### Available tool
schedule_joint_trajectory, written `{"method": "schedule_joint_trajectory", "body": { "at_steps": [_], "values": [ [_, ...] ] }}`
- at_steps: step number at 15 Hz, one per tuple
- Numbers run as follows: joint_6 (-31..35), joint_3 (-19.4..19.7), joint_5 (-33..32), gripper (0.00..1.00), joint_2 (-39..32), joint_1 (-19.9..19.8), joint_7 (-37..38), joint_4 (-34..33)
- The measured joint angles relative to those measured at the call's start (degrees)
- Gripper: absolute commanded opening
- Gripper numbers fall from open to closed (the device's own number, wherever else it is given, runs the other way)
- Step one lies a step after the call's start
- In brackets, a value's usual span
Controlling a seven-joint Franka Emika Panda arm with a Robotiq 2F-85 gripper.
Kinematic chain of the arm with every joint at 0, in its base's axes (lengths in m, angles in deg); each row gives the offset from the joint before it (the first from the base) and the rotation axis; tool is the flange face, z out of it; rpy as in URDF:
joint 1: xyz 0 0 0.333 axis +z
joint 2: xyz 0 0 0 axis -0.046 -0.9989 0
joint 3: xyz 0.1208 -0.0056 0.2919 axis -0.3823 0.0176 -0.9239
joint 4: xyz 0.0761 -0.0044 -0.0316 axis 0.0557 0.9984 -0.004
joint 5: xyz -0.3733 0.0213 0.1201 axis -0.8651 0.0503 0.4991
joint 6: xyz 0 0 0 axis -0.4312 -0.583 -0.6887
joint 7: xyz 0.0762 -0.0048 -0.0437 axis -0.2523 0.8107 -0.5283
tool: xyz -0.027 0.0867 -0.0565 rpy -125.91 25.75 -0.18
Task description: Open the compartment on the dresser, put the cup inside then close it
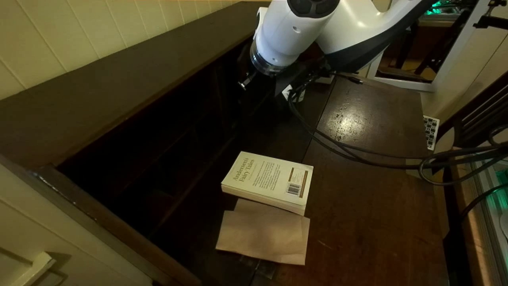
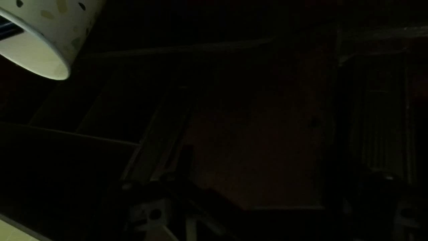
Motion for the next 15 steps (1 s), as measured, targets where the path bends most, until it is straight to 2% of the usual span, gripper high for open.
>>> {"method": "schedule_joint_trajectory", "body": {
  "at_steps": [5, 15],
  "values": [
    [-0.5, 0.0, 2.9, 1.0, 2.0, -0.4, -4.3, 2.6],
    [-0.6, 0.8, 5.1, 1.0, 3.6, -3.4, -7.7, 7.4]
  ]
}}
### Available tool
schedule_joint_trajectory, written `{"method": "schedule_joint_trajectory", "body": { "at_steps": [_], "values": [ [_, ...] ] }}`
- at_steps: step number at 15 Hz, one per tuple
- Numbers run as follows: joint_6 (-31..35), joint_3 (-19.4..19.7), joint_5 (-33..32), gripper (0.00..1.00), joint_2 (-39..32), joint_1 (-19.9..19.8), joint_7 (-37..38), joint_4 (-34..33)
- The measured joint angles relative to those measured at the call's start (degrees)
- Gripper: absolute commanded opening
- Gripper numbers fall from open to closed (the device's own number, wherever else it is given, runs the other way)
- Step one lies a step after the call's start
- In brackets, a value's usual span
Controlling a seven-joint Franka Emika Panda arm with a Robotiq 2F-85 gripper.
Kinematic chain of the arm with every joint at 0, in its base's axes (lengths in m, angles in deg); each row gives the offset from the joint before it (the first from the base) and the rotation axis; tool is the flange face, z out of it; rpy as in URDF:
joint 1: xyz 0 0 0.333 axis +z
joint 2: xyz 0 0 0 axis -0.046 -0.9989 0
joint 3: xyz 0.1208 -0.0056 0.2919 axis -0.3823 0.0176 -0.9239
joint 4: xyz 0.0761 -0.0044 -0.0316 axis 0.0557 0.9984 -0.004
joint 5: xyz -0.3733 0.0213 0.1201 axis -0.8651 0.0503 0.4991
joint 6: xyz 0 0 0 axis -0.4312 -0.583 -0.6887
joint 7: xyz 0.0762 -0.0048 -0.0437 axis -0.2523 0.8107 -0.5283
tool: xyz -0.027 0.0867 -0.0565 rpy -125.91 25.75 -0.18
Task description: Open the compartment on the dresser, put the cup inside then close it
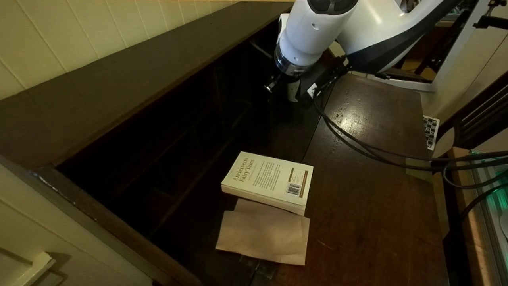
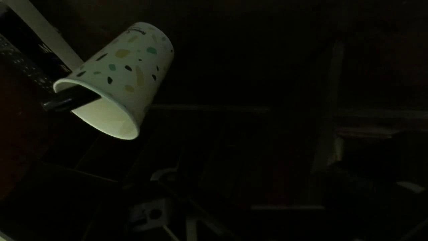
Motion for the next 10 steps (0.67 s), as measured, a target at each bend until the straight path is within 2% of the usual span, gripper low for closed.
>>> {"method": "schedule_joint_trajectory", "body": {
  "at_steps": [10],
  "values": [
    [-2.7, 0.6, 0.6, 1.0, 2.5, -2.1, -1.8, 2.3]
  ]
}}
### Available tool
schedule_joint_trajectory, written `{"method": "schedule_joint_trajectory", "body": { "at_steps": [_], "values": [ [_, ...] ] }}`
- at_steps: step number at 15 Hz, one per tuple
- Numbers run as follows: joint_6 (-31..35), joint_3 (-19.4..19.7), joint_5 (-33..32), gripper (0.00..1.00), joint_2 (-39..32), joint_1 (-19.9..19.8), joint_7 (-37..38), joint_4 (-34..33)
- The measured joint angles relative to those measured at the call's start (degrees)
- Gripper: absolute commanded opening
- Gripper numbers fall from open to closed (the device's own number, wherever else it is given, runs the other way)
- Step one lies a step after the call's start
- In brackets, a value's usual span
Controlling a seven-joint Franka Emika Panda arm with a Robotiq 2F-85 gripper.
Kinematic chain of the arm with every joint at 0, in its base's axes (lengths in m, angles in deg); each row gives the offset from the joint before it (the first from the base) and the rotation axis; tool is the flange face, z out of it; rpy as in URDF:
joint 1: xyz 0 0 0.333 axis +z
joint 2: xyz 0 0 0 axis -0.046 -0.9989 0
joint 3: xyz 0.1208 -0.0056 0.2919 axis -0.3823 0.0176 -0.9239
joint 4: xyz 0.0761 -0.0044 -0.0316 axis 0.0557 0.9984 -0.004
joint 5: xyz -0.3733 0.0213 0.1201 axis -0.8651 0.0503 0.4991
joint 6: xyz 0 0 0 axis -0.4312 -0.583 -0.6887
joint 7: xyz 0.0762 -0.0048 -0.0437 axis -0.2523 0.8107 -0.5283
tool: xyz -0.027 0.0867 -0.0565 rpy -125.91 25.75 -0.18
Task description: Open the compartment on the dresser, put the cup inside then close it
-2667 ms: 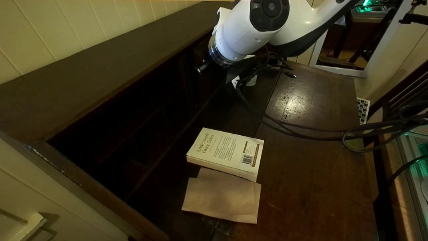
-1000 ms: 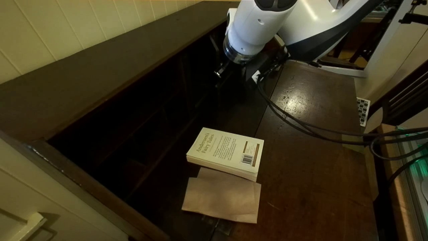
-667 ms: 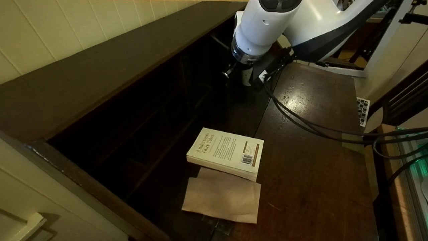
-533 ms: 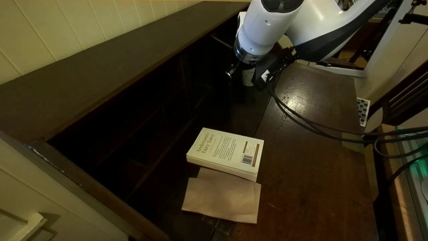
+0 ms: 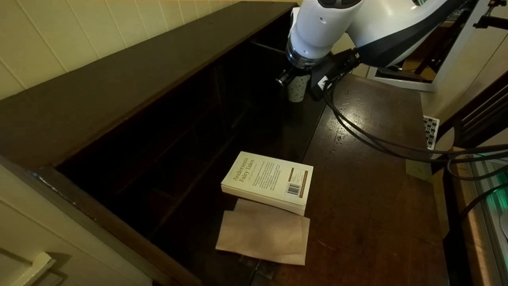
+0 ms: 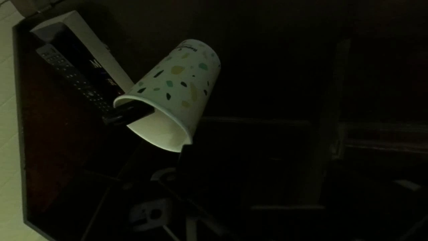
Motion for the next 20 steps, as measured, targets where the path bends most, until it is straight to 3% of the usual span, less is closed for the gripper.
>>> {"method": "schedule_joint_trajectory", "body": {
  "at_steps": [20],
  "values": [
    [-4.8, 1.8, 4.6, 1.0, 4.1, -0.1, -5.6, 0.9]
  ]
}}
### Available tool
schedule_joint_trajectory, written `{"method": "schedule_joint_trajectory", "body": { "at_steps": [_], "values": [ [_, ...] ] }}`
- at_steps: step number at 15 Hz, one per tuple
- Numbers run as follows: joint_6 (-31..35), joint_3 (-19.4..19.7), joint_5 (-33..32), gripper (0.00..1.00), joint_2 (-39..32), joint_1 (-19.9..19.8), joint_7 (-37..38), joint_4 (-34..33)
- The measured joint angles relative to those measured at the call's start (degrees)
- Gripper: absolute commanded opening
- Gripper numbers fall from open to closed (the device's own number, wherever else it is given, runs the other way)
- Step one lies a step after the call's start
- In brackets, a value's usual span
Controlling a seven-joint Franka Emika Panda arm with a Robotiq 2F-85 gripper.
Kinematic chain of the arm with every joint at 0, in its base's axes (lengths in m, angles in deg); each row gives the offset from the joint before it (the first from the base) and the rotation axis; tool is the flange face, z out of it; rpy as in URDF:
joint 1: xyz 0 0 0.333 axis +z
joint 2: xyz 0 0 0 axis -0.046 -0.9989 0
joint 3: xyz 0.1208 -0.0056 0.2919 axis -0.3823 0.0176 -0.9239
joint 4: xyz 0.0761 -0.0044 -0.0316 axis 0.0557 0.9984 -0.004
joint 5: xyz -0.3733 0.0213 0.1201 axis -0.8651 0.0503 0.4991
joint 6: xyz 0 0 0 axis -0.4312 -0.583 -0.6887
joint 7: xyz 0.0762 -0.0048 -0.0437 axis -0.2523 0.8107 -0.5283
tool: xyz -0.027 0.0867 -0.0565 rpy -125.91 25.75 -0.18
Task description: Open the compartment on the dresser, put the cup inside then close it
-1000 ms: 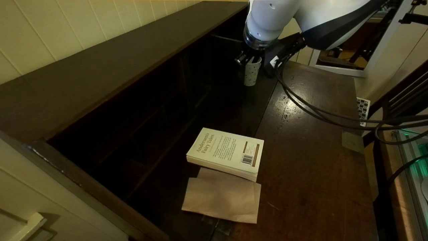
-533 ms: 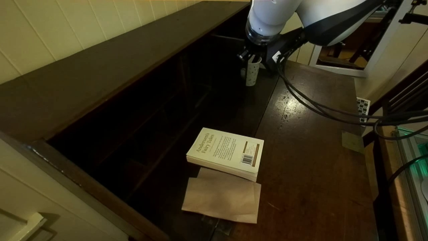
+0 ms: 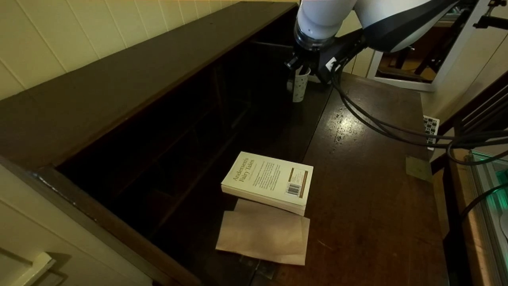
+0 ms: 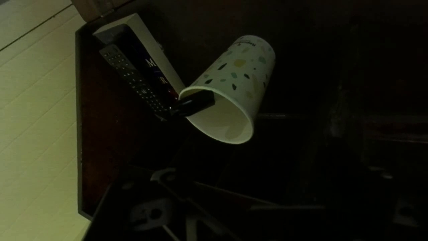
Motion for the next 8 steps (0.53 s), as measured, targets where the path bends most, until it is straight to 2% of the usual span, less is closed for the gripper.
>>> {"method": "schedule_joint_trajectory", "body": {
  "at_steps": [8],
  "values": [
    [2.4, 0.0, 9.1, 1.0, 4.7, 1.4, -7.3, 3.7]
  ]
}}
